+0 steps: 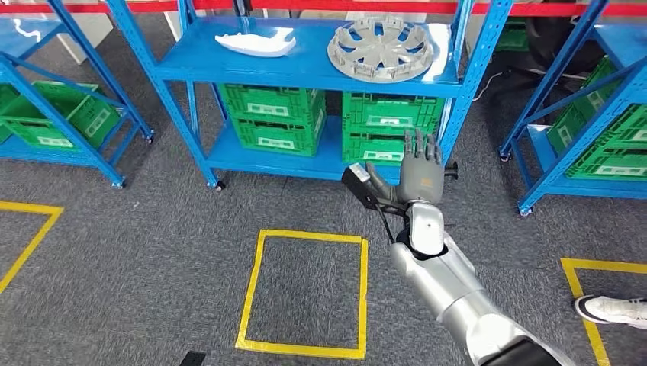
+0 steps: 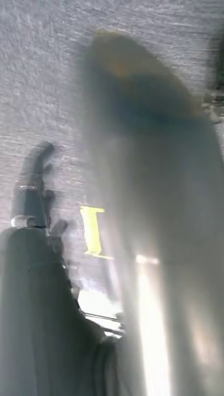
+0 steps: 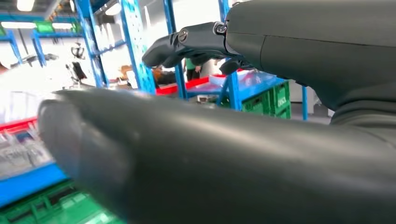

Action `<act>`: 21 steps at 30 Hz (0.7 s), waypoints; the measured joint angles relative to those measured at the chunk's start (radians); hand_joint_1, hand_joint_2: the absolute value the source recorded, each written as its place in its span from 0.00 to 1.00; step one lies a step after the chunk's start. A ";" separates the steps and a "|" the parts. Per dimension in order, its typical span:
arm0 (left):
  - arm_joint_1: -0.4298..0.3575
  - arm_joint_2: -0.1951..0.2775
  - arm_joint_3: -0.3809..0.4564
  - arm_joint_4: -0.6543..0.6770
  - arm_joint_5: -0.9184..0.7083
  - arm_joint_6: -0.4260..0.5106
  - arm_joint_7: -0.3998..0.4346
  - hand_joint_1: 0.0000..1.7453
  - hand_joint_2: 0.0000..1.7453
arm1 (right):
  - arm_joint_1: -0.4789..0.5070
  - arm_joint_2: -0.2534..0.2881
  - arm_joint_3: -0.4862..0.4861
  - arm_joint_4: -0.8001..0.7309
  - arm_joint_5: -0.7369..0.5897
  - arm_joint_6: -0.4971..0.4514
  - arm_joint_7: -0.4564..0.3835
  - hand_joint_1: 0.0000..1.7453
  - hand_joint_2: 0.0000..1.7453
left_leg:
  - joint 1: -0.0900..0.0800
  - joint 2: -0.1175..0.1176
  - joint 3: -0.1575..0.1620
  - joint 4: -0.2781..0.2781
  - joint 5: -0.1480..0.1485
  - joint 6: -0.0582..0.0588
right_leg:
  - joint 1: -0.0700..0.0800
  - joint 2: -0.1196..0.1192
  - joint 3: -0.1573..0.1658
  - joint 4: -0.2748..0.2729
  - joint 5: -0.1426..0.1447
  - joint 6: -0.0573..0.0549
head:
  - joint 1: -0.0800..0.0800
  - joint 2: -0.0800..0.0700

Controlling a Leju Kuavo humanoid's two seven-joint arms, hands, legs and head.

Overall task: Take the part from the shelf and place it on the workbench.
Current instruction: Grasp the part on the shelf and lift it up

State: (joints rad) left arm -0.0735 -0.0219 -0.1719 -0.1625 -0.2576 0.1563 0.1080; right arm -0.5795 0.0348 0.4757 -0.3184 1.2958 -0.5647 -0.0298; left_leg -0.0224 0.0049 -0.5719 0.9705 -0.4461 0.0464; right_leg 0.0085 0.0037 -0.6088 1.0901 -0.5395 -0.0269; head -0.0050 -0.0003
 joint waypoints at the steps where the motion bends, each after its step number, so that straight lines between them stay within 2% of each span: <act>1: -0.001 -0.001 0.000 0.000 -0.001 0.000 0.000 0.00 0.00 | -0.001 -0.001 0.000 0.000 -0.001 0.000 0.001 0.00 0.00 | 0.005 0.000 0.006 -0.008 0.002 -0.006 | -0.003 0.001 -0.025 0.050 -0.023 0.007 | 0.001 0.000; 3: -0.001 -0.006 0.000 0.000 -0.002 -0.001 0.000 0.00 0.00 | 0.002 -0.003 0.000 0.000 -0.001 0.002 0.002 0.00 0.00 | 0.016 -0.002 0.009 -0.007 -0.003 -0.016 | -0.014 0.001 -0.090 0.164 -0.063 0.024 | 0.002 0.000; 4: 0.000 -0.007 0.000 0.000 -0.002 -0.001 0.000 0.00 0.00 | 0.004 -0.004 0.000 0.000 -0.001 0.002 0.002 0.00 0.00 | 0.022 -0.003 0.009 -0.002 -0.008 -0.023 | -0.020 0.000 -0.111 0.191 -0.062 0.034 | 0.003 0.000; 5: 0.001 -0.008 0.000 0.000 -0.003 -0.001 0.000 0.00 0.00 | 0.005 -0.005 0.000 0.000 -0.001 0.003 0.002 0.00 0.00 | 0.030 -0.005 0.009 0.006 -0.015 -0.032 | -0.028 0.000 -0.114 0.184 -0.040 0.044 | 0.003 0.000; 7: 0.001 -0.009 0.000 0.000 -0.004 -0.001 0.000 0.00 0.00 | 0.004 -0.008 0.000 0.000 -0.001 0.003 0.002 0.00 0.00 | 0.047 -0.007 0.008 0.031 -0.035 -0.054 | -0.042 -0.001 -0.074 0.083 0.027 0.066 | 0.004 0.000; 8: 0.000 -0.008 0.000 0.000 -0.005 -0.001 0.000 0.00 0.00 | 0.003 -0.008 0.000 0.000 -0.001 0.003 0.001 0.00 0.00 | 0.051 -0.009 0.005 0.047 -0.047 -0.066 | -0.045 0.001 -0.051 0.033 0.046 0.073 | 0.008 0.000; 9: -0.001 -0.007 0.000 0.000 -0.006 -0.001 0.000 0.00 0.00 | 0.003 -0.009 0.000 0.000 -0.001 0.003 -0.001 0.00 0.00 | 0.053 -0.010 0.001 0.061 -0.056 -0.076 | -0.046 0.004 -0.035 0.002 0.052 0.070 | 0.011 0.000; 10: -0.001 -0.006 0.000 0.000 -0.007 -0.001 0.001 0.00 0.00 | 0.005 -0.009 0.000 0.000 -0.002 0.003 -0.002 0.00 0.00 | 0.053 -0.011 -0.003 0.069 -0.062 -0.084 | -0.044 0.007 -0.030 -0.007 0.046 0.061 | 0.011 0.000; 11: -0.001 -0.006 0.000 0.000 -0.007 -0.001 0.001 0.00 0.00 | 0.006 -0.010 0.000 0.000 -0.002 0.003 -0.003 0.00 0.00 | 0.051 -0.012 -0.005 0.071 -0.063 -0.090 | -0.041 0.009 -0.031 -0.005 0.041 0.047 | 0.011 0.000; 12: 0.000 -0.007 0.000 0.000 -0.008 -0.001 0.002 0.00 0.00 | 0.006 -0.010 0.000 0.000 -0.003 0.003 -0.004 0.00 0.00 | 0.052 -0.013 -0.004 0.069 -0.063 -0.093 | -0.040 0.010 -0.032 -0.002 0.040 0.033 | 0.008 0.000; 14: -0.001 -0.009 0.000 0.000 -0.008 -0.001 0.003 0.00 0.00 | 0.006 -0.011 0.000 0.000 -0.004 0.002 -0.005 0.00 0.00 | 0.054 -0.011 -0.008 0.081 -0.072 -0.099 | -0.041 0.010 -0.028 -0.005 0.039 0.019 | 0.003 0.000; 15: -0.002 -0.009 0.000 0.000 -0.009 -0.001 0.003 0.00 0.00 | 0.005 -0.011 0.000 -0.001 -0.004 0.002 -0.006 0.00 0.00 | 0.054 -0.010 -0.024 0.116 -0.088 -0.102 | -0.042 0.010 -0.023 -0.008 0.038 0.013 | 0.001 0.000; 16: -0.003 -0.009 0.000 0.000 -0.009 -0.001 0.003 0.00 0.00 | 0.005 -0.011 0.000 -0.001 -0.004 0.002 -0.007 0.00 0.00 | 0.054 -0.008 -0.050 0.169 -0.111 -0.103 | -0.041 0.010 -0.019 -0.009 0.036 0.008 | -0.002 0.000; 18: -0.003 -0.009 0.000 0.000 -0.009 -0.001 0.004 0.00 0.00 | 0.006 -0.011 0.000 -0.001 -0.004 0.001 -0.008 0.00 0.00 | 0.052 -0.008 -0.125 0.304 -0.155 -0.103 | -0.037 0.009 -0.012 -0.010 0.030 -0.001 | -0.006 0.000; 19: -0.002 -0.009 0.000 0.000 -0.009 -0.002 0.004 0.00 0.00 | 0.006 -0.011 0.000 -0.001 -0.004 0.001 -0.009 0.00 0.00 | 0.050 -0.008 -0.153 0.346 -0.159 -0.100 | -0.034 0.009 -0.008 -0.010 0.027 -0.004 | -0.006 0.000; 20: -0.001 -0.009 0.000 0.000 -0.009 -0.002 0.004 0.00 0.00 | 0.007 -0.011 0.000 -0.001 -0.004 0.002 -0.009 0.00 0.00 | 0.048 -0.008 -0.166 0.353 -0.144 -0.094 | -0.030 0.009 -0.004 -0.011 0.024 -0.007 | -0.007 0.000; 21: -0.001 -0.010 0.000 0.000 -0.009 -0.002 0.004 0.00 0.00 | 0.007 -0.011 0.000 -0.001 -0.004 0.002 -0.009 0.00 0.00 | 0.043 -0.008 -0.158 0.320 -0.111 -0.085 | -0.026 0.010 0.002 -0.011 0.021 -0.009 | -0.007 0.000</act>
State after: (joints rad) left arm -0.0744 -0.0315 -0.1720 -0.1621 -0.2663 0.1545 0.1125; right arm -0.5728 0.0240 0.4761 -0.3193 1.2918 -0.5627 -0.0387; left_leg 0.0206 -0.0034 -0.7302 1.2903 -0.5567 -0.0388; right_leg -0.0179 0.0138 -0.6072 1.0792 -0.5187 -0.0359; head -0.0123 -0.0002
